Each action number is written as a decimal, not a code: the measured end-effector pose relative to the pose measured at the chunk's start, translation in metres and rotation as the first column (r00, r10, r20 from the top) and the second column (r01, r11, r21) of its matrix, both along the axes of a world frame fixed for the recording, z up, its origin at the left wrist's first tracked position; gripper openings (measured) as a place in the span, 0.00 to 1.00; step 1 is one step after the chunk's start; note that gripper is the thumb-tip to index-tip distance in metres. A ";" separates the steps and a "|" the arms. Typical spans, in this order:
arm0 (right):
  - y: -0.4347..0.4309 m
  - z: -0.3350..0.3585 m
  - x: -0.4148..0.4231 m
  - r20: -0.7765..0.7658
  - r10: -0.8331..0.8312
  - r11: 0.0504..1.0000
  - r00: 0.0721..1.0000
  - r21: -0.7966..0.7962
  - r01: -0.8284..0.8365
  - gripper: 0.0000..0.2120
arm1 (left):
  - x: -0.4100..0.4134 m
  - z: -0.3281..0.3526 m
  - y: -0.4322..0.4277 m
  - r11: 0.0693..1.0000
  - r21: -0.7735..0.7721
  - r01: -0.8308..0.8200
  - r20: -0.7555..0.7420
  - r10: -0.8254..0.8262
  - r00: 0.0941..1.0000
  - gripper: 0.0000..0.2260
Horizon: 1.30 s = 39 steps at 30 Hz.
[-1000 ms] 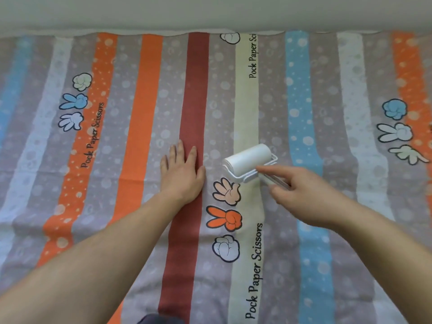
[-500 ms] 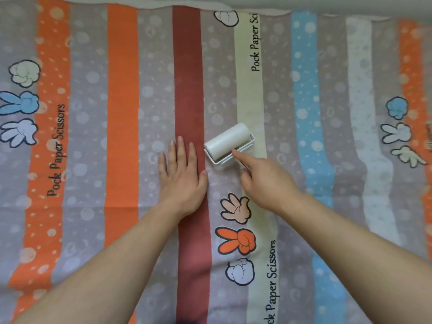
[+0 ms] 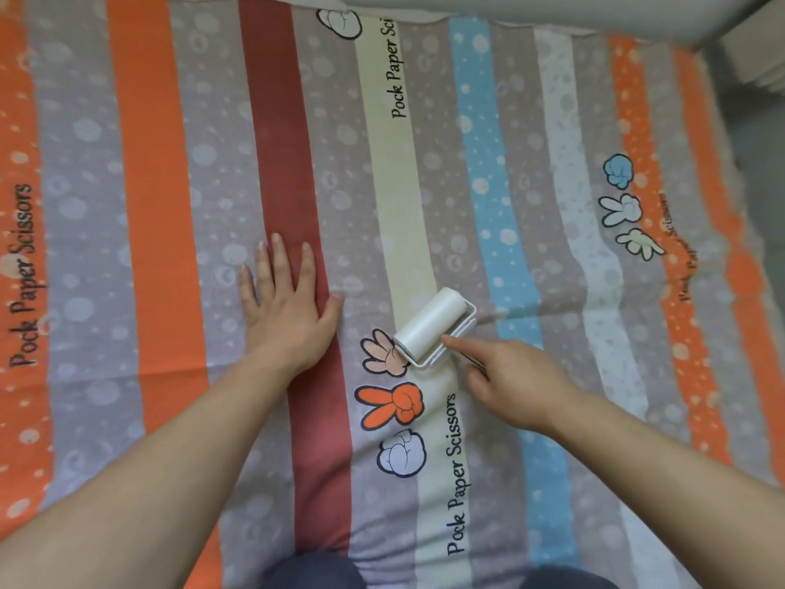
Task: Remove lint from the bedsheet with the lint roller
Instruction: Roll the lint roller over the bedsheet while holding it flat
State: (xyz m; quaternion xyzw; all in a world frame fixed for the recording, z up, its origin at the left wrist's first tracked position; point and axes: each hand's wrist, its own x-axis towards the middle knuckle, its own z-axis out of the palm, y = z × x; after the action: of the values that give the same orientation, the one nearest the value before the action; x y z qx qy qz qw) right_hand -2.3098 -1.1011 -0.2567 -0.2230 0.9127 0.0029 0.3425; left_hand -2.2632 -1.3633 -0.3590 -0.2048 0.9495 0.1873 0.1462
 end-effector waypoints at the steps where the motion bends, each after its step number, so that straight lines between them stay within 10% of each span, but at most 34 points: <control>1: 0.005 0.000 0.004 -0.011 0.004 1.000 1.000 -0.005 -0.004 0.26 | 0.001 0.001 0.001 1.000 -0.011 0.002 -0.007 -0.002 1.000 0.34; 14: 0.081 -0.007 0.022 -0.091 0.137 0.980 0.986 -0.131 -0.148 0.25 | 0.036 0.007 0.099 0.982 -0.185 0.035 -0.009 -0.037 0.999 0.25; 25: 0.163 0.048 0.002 0.174 0.152 0.967 0.973 -0.229 -0.110 0.22 | 0.019 0.037 0.161 0.995 -0.089 -0.036 0.205 0.053 0.977 0.26; 39: 0.027 0.007 -0.116 -0.081 0.052 0.960 0.995 -0.270 -0.072 0.28 | -0.041 0.043 0.124 1.000 -0.016 -0.022 0.159 0.024 0.987 0.29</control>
State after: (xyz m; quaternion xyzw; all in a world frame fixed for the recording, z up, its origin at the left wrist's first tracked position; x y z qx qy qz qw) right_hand -2.4260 -1.0744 -0.2501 -0.2964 0.9088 -0.1038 0.2745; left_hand -2.3037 -1.2388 -0.3165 -0.2311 0.9337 0.1652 0.2178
